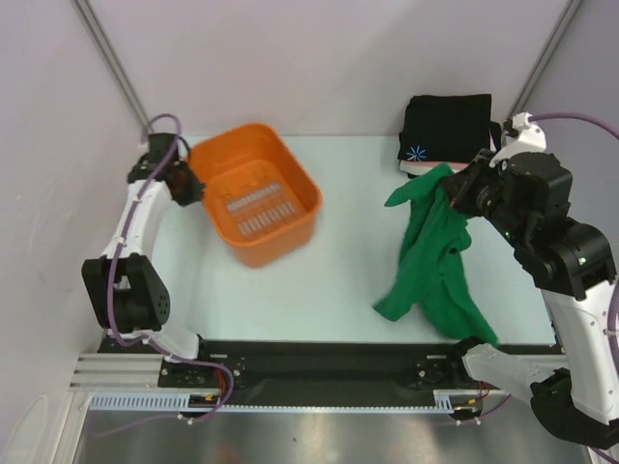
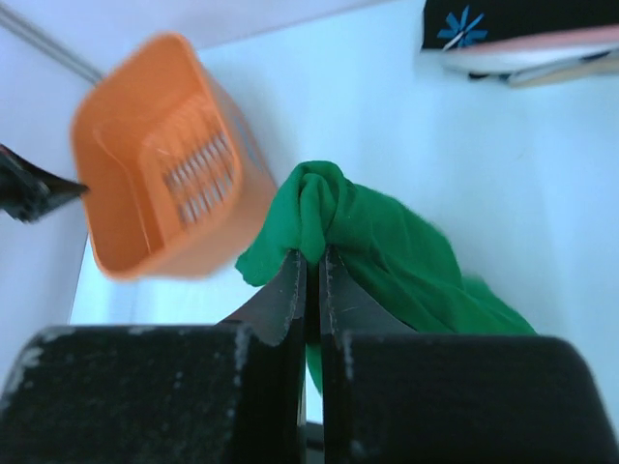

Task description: Fold and stack the t-shirts

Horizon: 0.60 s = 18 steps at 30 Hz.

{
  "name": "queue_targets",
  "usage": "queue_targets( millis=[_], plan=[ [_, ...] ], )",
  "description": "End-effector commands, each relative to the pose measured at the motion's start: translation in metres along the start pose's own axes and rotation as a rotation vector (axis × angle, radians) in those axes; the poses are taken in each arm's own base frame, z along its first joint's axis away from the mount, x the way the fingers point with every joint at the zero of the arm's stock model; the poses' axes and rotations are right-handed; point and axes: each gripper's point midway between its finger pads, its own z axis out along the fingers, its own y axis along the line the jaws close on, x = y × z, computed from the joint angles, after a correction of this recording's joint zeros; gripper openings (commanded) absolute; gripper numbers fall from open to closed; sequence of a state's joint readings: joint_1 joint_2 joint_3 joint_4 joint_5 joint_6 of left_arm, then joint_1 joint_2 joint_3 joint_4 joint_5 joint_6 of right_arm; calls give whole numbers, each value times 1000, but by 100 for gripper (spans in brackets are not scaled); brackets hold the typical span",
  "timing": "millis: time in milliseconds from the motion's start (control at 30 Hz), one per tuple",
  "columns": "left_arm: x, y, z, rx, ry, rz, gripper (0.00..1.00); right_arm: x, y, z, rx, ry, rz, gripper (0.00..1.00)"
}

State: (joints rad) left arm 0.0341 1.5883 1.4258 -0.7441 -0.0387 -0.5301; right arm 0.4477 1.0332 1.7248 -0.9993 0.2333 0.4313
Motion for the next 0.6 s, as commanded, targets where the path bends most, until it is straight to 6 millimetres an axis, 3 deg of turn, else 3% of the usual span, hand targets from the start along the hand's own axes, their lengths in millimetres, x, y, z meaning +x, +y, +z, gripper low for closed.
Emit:
queue_targets(
  millis=[0, 33, 67, 100, 133, 233, 300, 333, 367, 400, 433, 500, 533, 567],
  plan=[
    [-70, 31, -19, -3, -146, -334, 0, -5, 24, 4, -116, -23, 62, 0],
    [-79, 39, -16, 35, -159, -411, 0, -3, 25, 4, -124, -18, 65, 0],
    [-96, 62, -18, 37, -194, -552, 0, -1, 25, 5, -128, -15, 65, 0],
    [-104, 64, -18, 78, -208, -592, 0, 4, 24, 7, -125, -3, 68, 0],
    [-123, 64, -21, 106, -265, -607, 0, 4, 22, 5, -123, -5, 67, 0],
    [-157, 57, -17, 116, -291, -593, 0, 11, 15, 6, -98, -2, 62, 0],
    [-163, 48, -7, 150, -254, -588, 1, 12, 14, 7, -97, -9, 66, 0],
    [-165, 43, 4, 174, -227, -582, 6, 18, 12, 11, -92, 4, 71, 0],
    [-165, 38, 8, 190, -219, -575, 29, 18, 14, 16, -97, 1, 74, 0],
    [-164, 33, 12, 212, -202, -569, 45, 20, 15, 19, -109, 8, 78, 0],
    [-158, 32, 16, 222, -173, -572, 74, 30, 15, 28, -113, 29, 78, 0],
    [-152, 28, 14, 242, -156, -570, 87, 35, 27, 44, -163, 54, 90, 0],
    [-148, 28, 16, 254, -159, -563, 97, 38, 34, 53, -190, 63, 106, 0],
    [-148, 24, 5, 277, -167, -548, 100, 41, 40, 59, -217, 78, 116, 0]
  ],
)
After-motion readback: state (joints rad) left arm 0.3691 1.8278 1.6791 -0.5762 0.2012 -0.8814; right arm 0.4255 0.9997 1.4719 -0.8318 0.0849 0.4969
